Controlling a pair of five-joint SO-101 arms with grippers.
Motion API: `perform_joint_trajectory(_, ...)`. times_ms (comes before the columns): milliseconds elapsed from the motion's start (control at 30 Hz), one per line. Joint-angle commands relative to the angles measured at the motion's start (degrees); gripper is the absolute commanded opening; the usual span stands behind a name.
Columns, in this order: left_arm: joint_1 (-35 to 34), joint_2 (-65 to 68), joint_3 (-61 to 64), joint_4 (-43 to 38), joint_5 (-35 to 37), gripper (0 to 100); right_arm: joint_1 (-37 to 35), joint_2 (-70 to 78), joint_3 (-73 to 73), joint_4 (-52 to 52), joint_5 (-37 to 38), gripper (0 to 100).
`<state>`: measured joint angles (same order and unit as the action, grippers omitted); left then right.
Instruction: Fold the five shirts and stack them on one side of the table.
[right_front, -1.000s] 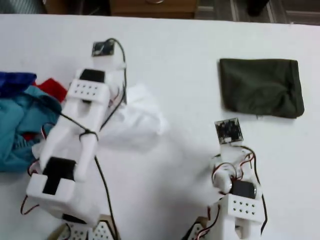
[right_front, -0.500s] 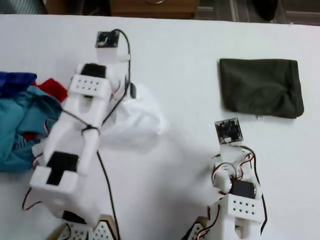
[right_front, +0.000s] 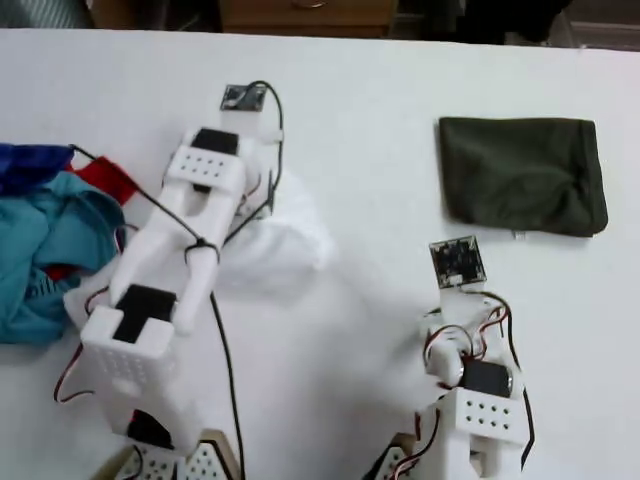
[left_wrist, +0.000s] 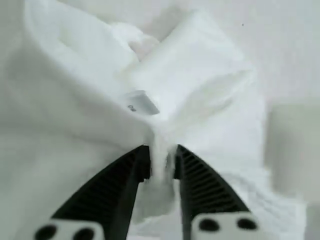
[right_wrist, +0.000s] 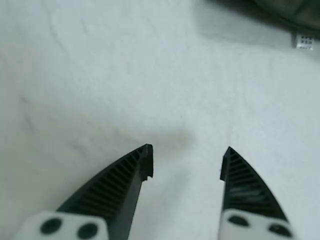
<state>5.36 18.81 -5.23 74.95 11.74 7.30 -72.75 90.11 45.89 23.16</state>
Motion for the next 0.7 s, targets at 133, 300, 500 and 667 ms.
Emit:
perform_joint_trajectory(133, 0.4, -0.8, -7.7, 12.5, -0.1, 3, -0.5, -1.1, -0.3, -1.1, -0.5, 22.4)
perform_joint_trajectory(300, -1.0, -0.9, -15.4, 25.2, -0.4, 3, -0.5, -1.1, -0.3, -1.1, -0.5, 22.4)
perform_joint_trajectory(500, -12.7, -7.0, -18.7, 27.3, -8.1, 3, -0.5, -0.7, -0.7, -1.2, -0.5, 22.6)
perform_joint_trajectory(667, -25.6, -17.5, -15.2, 27.4, -25.3, 3, -3.7, 3.1, -6.7, 0.1, -0.4, 22.6)
